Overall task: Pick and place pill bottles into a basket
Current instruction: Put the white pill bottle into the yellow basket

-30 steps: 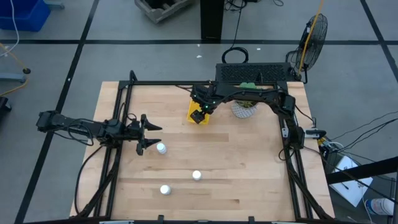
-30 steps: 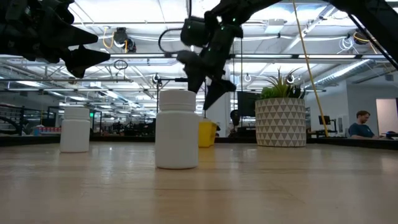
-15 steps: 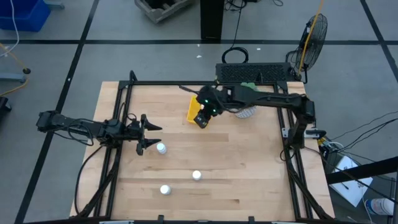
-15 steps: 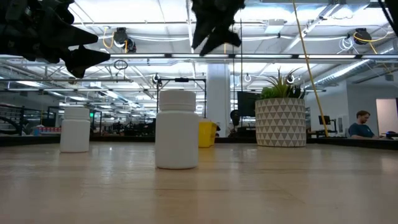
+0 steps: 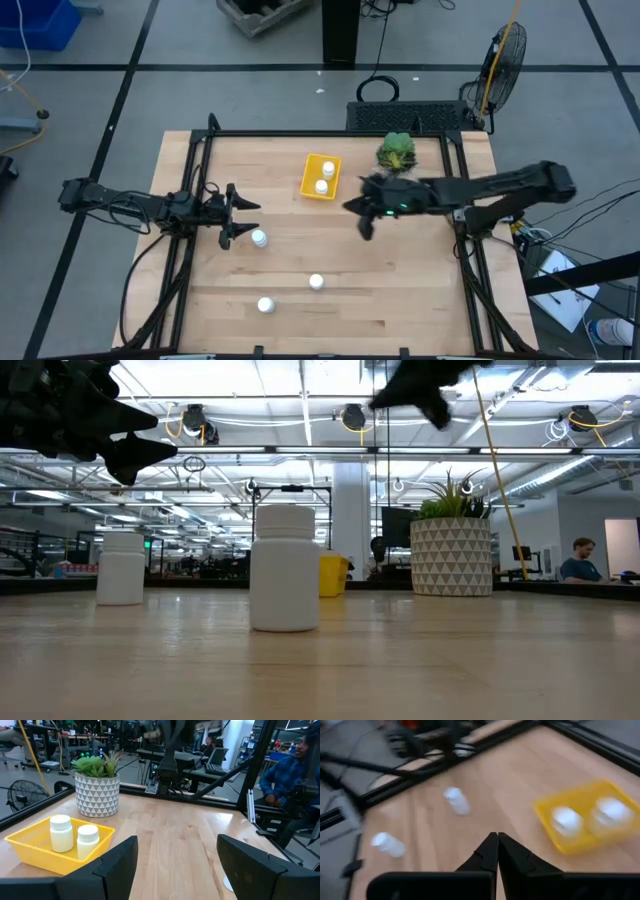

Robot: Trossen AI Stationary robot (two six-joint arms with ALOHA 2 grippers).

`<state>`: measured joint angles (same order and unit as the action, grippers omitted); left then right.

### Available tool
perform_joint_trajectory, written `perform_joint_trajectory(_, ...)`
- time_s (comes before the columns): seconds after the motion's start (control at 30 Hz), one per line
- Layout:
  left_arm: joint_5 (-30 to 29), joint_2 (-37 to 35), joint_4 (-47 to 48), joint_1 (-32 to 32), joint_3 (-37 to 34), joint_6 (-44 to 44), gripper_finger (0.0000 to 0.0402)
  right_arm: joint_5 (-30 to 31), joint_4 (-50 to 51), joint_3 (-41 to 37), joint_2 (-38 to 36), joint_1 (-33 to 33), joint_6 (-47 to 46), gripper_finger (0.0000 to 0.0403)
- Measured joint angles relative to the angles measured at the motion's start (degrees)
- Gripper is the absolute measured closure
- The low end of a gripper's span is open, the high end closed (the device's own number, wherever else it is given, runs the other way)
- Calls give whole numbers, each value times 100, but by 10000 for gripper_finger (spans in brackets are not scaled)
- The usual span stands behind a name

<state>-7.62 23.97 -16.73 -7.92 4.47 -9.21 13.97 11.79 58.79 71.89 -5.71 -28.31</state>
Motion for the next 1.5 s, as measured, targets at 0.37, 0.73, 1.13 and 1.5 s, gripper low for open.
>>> perform_joint_trajectory(0.37, 0, 2, 37, 2, 0, 52, 128, 680, -39, -1983, -2554, -530, 789, 402)
perform_joint_trajectory(0.73, 9, 0, -52, 2, 0, -62, 128, 851, -706, -3581, -4539, -567, 934, 402)
perform_joint_trajectory(1.13, -37, 2, 33, 2, 0, -184, 128, 113, -688, -4472, -5961, -630, 1359, 395)
perform_joint_trajectory(1.5, -35, 2, 24, 2, 0, -233, 128, -1084, -503, -5016, -6809, -728, 2682, 395)
